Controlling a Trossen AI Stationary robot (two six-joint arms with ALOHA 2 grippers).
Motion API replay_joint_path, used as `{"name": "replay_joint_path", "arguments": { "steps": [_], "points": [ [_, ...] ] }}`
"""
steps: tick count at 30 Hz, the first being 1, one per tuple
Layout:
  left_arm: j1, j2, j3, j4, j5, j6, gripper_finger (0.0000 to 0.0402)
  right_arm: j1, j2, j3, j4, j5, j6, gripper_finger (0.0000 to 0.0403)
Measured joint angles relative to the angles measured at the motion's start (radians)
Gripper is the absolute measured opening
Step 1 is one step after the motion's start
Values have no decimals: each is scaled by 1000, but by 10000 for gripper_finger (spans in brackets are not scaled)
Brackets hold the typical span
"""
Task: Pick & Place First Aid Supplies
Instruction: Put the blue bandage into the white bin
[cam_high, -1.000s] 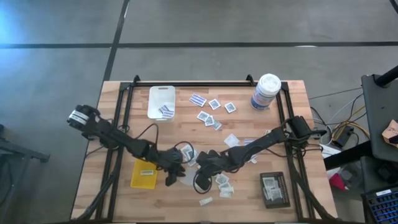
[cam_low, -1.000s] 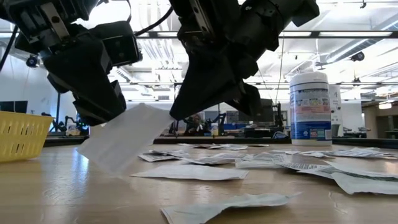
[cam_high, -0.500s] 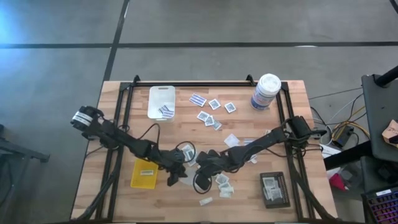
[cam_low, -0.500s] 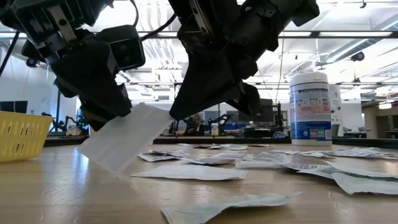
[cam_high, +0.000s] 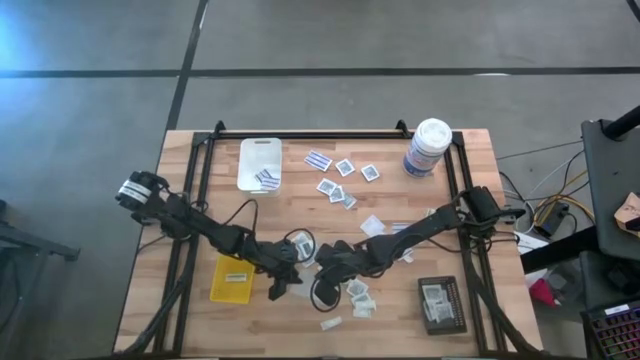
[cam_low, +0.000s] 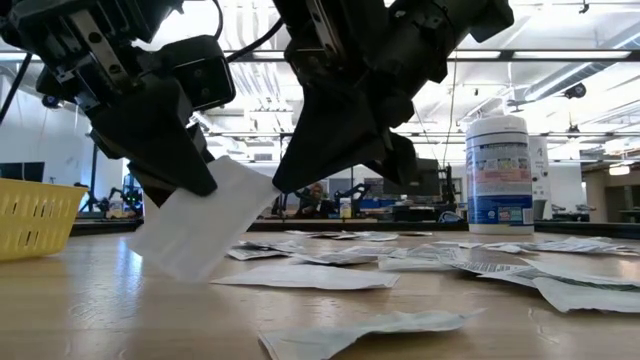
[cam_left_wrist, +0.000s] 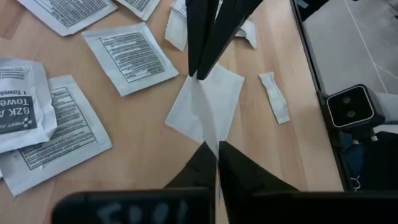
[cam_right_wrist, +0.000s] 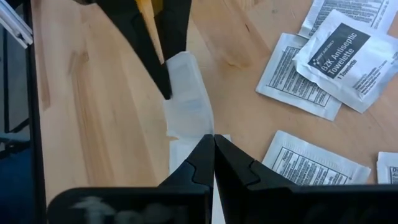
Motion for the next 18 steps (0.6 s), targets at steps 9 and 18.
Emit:
{"name": "replay_joint_path", "arguments": {
  "steps": [9, 18],
  "points": [
    [0, 0, 0, -1, 0, -2, 1, -1, 0, 0, 0, -3, -26, 8],
    [0, -1, 0, -5, 0, -3, 0, -13, 0, 0, -1, -3, -23, 9]
  ]
}}
